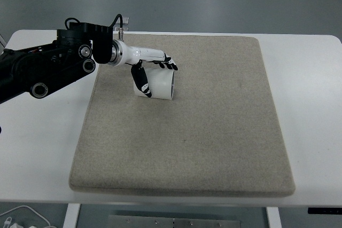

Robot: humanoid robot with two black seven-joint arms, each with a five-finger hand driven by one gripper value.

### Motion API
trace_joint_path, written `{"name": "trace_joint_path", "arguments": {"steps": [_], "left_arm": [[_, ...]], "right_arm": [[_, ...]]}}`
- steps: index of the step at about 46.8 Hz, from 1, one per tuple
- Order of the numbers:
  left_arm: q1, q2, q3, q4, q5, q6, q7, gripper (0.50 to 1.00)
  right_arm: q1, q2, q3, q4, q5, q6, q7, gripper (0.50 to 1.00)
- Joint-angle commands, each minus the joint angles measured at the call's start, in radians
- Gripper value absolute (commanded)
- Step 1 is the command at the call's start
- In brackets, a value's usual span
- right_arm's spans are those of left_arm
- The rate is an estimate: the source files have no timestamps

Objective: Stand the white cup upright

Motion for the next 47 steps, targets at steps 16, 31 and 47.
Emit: {"name": "trace_joint_path", "arguments": {"steps": [16,31,47], "left_arm": [[0.009,-0.012,0.000,0.000,0.009,0.009,0.001,0.632],[0.009,-0.012,-0.015,-0.002,-0.014,0.122,-0.033,0.500],[0.015,0.001,-0.018,-0.002,-0.371,0.147,-0.144,0.500]], "right_arm": [[0.000,0.000,0.000,0.000,0.000,0.000,0.000,0.930],[0.000,0.000,0.000,0.000,0.000,0.000,0.000,0.930],[0.000,0.000,0.000,0.000,0.000,0.000,0.000,0.930]]}}
